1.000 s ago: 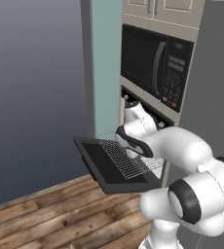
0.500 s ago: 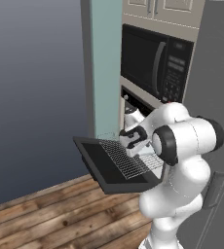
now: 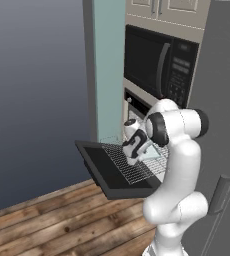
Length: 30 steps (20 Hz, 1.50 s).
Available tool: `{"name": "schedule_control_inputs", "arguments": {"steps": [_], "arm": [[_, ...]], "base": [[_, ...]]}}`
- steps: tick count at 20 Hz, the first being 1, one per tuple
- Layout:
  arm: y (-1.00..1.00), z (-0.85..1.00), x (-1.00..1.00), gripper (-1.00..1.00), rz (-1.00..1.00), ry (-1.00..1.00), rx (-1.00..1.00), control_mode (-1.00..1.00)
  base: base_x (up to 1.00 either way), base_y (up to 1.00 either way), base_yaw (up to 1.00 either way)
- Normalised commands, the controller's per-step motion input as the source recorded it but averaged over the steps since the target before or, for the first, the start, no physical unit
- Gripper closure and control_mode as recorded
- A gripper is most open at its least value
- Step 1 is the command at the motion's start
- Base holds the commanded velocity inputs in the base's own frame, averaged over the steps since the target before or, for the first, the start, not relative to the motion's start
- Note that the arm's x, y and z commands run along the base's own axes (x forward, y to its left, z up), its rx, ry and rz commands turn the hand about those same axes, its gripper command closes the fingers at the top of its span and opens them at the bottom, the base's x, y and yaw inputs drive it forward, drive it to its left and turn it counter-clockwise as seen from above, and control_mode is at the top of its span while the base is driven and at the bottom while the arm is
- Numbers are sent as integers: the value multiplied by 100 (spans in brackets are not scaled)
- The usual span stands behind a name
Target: Take the baked cake out of the oven and place it on the plate for cooling. Then close the oven door.
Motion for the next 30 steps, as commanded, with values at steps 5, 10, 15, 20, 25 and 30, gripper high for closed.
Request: {"name": "schedule_control_inputs", "arguments": {"steps": [5,10,15,20,25,30], "arm": [[0,-73,60,-100,13,1,0,-100],[4,-80,80,-100,9,7,0,-100],[4,-63,86,-100,9,6,0,-100],[0,-70,73,-100,5,5,-3,-100],[-18,-66,44,-100,0,8,-7,-100],[-29,-63,36,-100,0,10,-4,-100]], "base": [[0,0,0],[0,0,0],[0,0,0],[0,0,0],[0,0,0],[0,0,0]]}}
